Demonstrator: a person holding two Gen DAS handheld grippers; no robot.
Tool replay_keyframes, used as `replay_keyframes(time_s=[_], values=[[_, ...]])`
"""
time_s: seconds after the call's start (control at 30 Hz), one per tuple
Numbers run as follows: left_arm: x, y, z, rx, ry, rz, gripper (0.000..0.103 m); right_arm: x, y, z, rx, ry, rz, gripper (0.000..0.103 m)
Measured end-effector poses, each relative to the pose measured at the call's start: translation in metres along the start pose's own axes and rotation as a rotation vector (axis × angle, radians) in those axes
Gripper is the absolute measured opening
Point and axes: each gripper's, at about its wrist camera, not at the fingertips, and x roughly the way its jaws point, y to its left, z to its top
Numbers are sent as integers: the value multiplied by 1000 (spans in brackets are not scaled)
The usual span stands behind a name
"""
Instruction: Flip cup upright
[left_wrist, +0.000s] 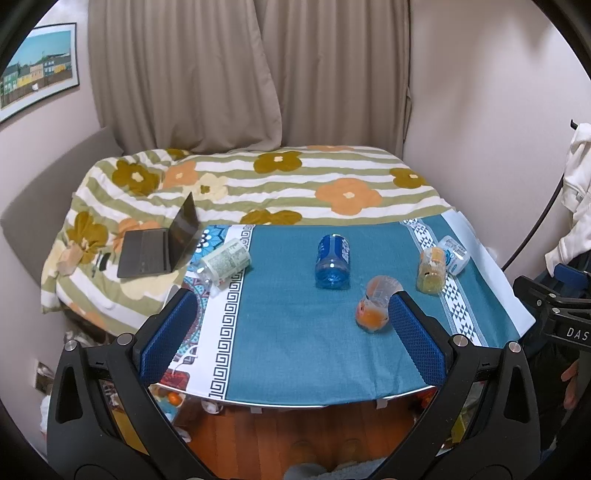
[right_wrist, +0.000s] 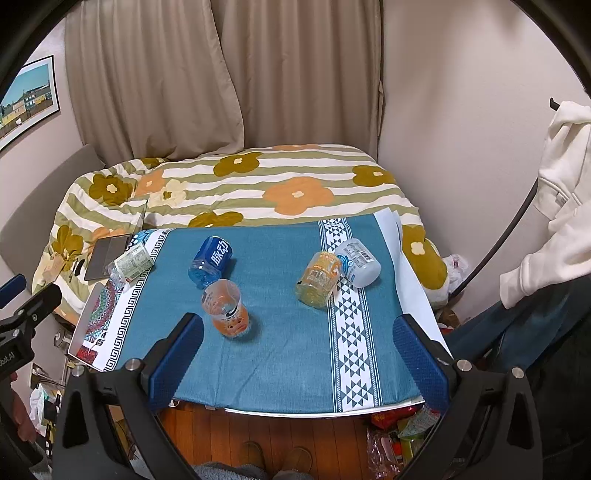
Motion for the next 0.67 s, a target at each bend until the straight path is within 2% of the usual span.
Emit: replay_keyframes(time_s=[0.43, 0.67], values=[[0, -2, 2, 22, -20, 40, 103, 0, -4, -2, -5, 8, 8, 102], [8, -2, 3, 13, 3, 69, 103, 11, 0, -1, -21, 41, 22, 102]])
